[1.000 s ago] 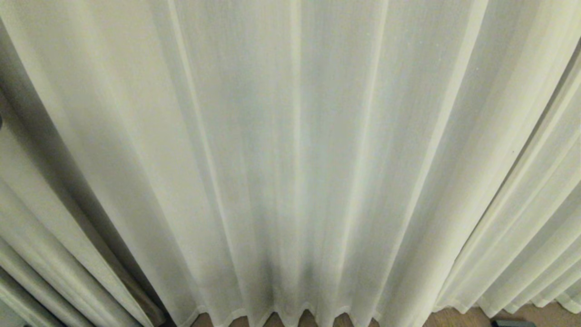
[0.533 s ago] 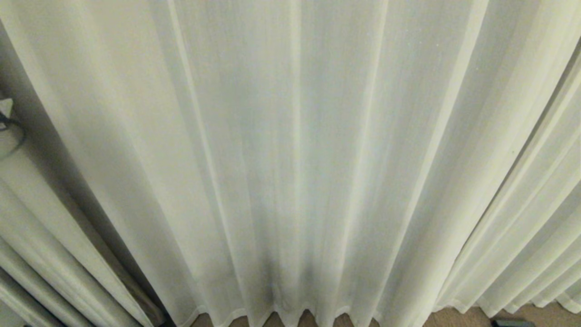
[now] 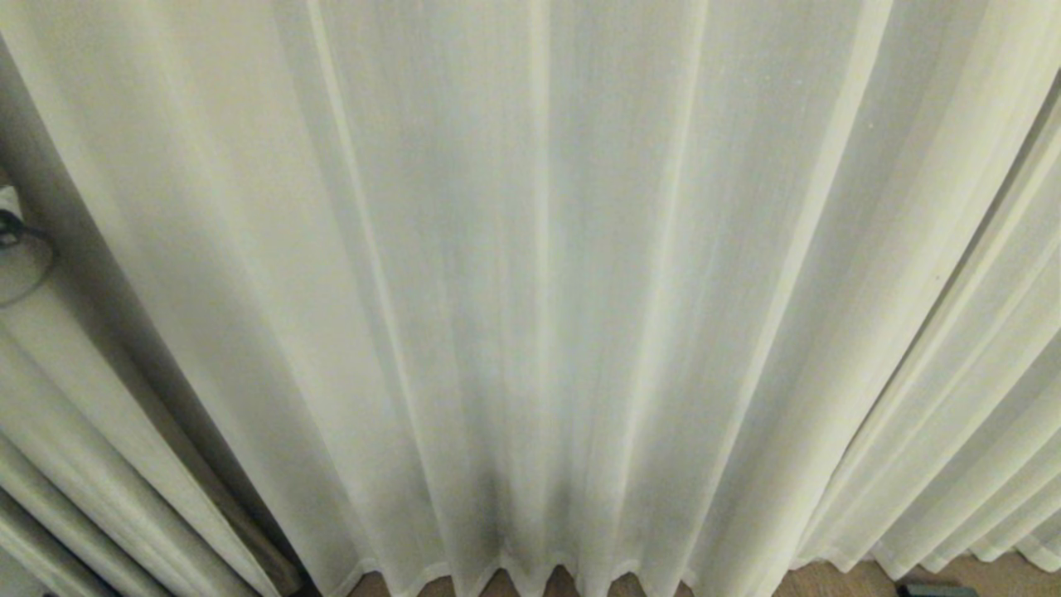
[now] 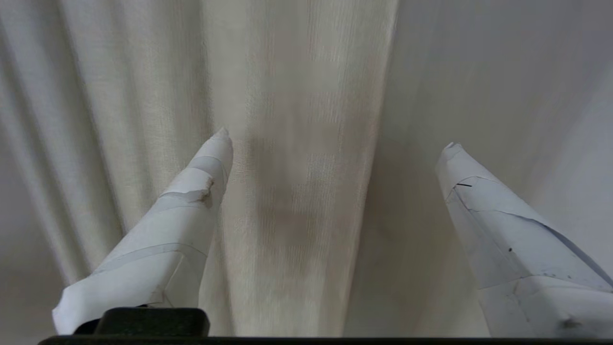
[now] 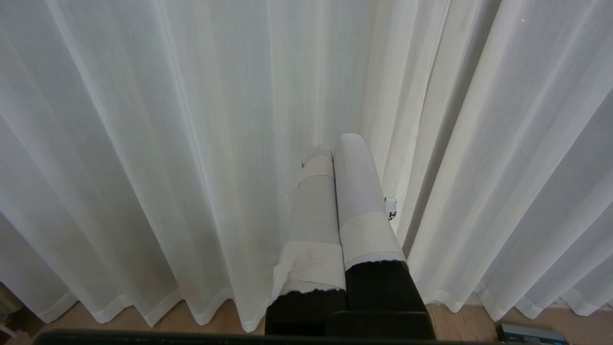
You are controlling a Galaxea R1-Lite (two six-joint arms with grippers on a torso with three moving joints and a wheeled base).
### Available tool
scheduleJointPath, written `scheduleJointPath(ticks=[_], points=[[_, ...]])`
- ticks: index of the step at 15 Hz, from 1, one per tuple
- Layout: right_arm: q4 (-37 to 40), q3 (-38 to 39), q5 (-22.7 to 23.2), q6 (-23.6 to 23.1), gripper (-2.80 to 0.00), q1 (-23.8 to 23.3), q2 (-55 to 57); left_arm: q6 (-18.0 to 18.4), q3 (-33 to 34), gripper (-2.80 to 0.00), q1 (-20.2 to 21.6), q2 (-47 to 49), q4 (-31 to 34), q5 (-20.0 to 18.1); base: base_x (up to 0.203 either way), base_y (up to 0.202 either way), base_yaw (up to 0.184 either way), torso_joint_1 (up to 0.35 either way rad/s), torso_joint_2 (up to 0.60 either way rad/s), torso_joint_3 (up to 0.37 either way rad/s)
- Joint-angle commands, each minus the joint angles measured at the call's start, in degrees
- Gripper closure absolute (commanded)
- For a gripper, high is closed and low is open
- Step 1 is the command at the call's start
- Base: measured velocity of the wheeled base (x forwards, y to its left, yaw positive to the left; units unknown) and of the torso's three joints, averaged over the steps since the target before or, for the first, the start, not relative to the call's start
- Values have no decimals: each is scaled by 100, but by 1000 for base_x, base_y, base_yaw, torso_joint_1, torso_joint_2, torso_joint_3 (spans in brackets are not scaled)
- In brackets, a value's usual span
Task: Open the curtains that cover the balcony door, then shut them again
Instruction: Close the outer curtains on both sides
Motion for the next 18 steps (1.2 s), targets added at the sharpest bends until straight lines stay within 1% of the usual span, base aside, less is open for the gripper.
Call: scheduleJointPath(ticks=[1, 4, 8, 11, 15, 18], points=[[-3, 0, 0, -3, 0, 2, 0, -2, -413, -280, 2, 494, -22, 6, 0, 0, 0, 0, 0, 0], [-3, 0, 0, -3, 0, 2, 0, 73, -1277, -280, -53, 1092, 95, 13, 0, 0, 0, 0, 0, 0], [-3, 0, 0, -3, 0, 2, 0, 414, -2153, -280, -123, 1711, 293, 24, 0, 0, 0, 0, 0, 0], [-3, 0, 0, -3, 0, 2, 0, 536, -2307, -280, -175, 1838, 393, 25, 0, 0, 0, 0, 0, 0], [-3, 0, 0, -3, 0, 2, 0, 546, -2365, -280, -191, 1899, 394, 34, 0, 0, 0, 0, 0, 0], [-3, 0, 0, -3, 0, 2, 0, 546, -2573, -280, -184, 1994, 394, 43, 0, 0, 0, 0, 0, 0]])
